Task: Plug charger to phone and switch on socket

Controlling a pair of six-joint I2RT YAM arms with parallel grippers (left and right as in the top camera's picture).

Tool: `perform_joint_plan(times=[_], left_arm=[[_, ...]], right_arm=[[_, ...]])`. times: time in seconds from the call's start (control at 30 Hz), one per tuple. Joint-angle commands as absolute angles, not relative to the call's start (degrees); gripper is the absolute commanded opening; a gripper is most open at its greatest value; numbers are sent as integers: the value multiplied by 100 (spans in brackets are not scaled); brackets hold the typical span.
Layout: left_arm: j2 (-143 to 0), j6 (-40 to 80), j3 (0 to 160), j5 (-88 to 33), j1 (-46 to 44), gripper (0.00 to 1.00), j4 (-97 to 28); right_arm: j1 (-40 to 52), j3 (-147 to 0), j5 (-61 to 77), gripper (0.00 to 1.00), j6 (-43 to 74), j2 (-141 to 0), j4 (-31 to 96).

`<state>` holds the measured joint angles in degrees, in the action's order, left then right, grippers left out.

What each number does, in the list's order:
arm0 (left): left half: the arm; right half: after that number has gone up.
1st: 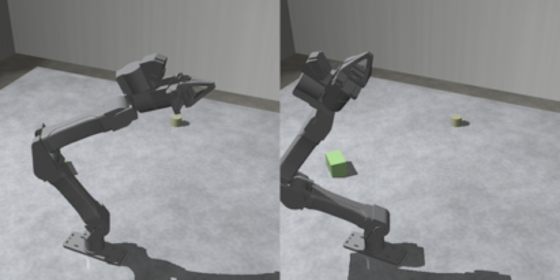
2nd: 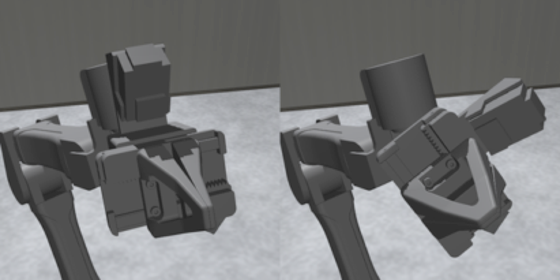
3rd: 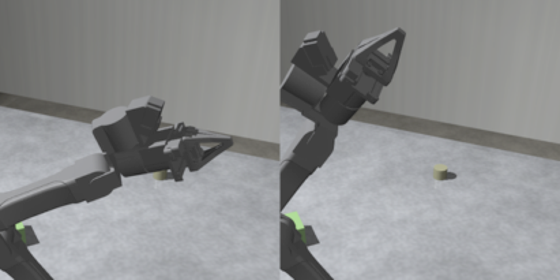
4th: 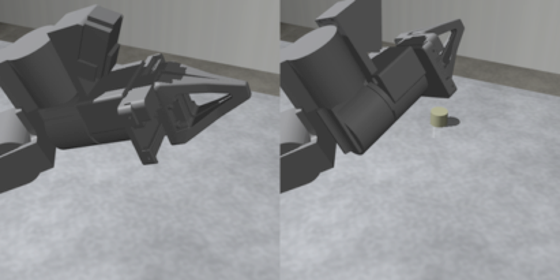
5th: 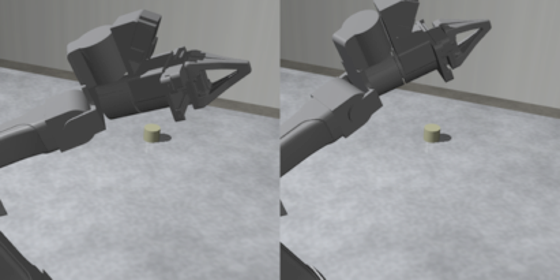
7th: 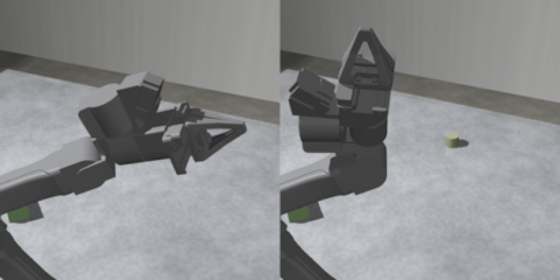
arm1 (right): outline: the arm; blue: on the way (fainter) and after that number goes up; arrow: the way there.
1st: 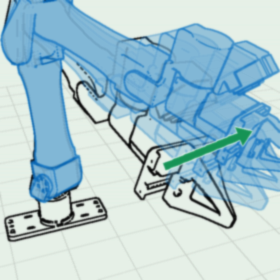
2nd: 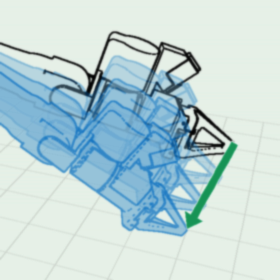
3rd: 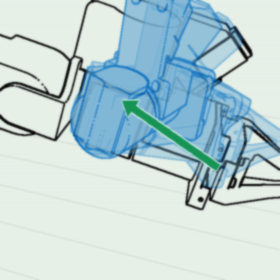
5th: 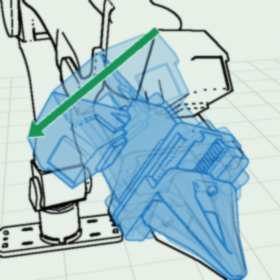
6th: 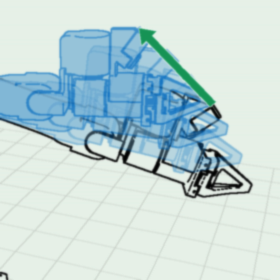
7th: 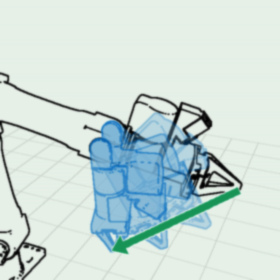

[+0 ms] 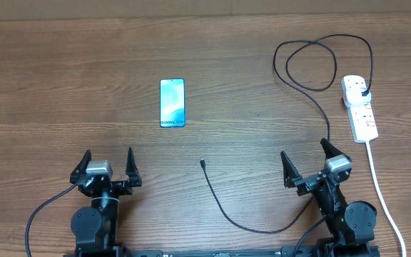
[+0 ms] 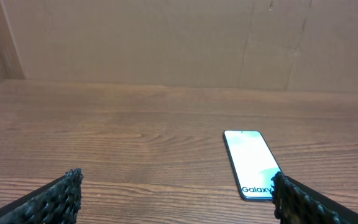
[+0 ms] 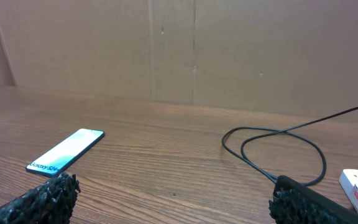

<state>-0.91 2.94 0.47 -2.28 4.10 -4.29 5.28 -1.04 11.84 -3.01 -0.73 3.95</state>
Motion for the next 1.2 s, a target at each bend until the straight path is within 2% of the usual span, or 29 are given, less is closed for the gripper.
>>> perform_joint_plan(times=[0.0, 0.53, 0.73, 0.9, 1.0, 1.17], left_arm=[[-49, 211, 27, -191, 373, 100, -445], [-49, 165, 27, -141, 373, 100, -414], [-49, 425, 263, -604, 375, 100, -309], [-703, 749, 2032, -895, 373, 100, -1841], [-1791, 567, 3439, -1358, 373, 100, -2993], [-3767, 513, 5315, -2268, 373, 100, -3806]], right_arm=[[508, -45, 1210, 100, -309, -23, 357], [506, -45, 1210, 100, -309, -23, 357], [506, -45, 1210, 100, -309, -23, 357], [506, -45, 1210, 100, -309, -23, 357], [508, -45, 1210, 100, -309, -23, 357], [506, -45, 1210, 100, -307, -23, 357]])
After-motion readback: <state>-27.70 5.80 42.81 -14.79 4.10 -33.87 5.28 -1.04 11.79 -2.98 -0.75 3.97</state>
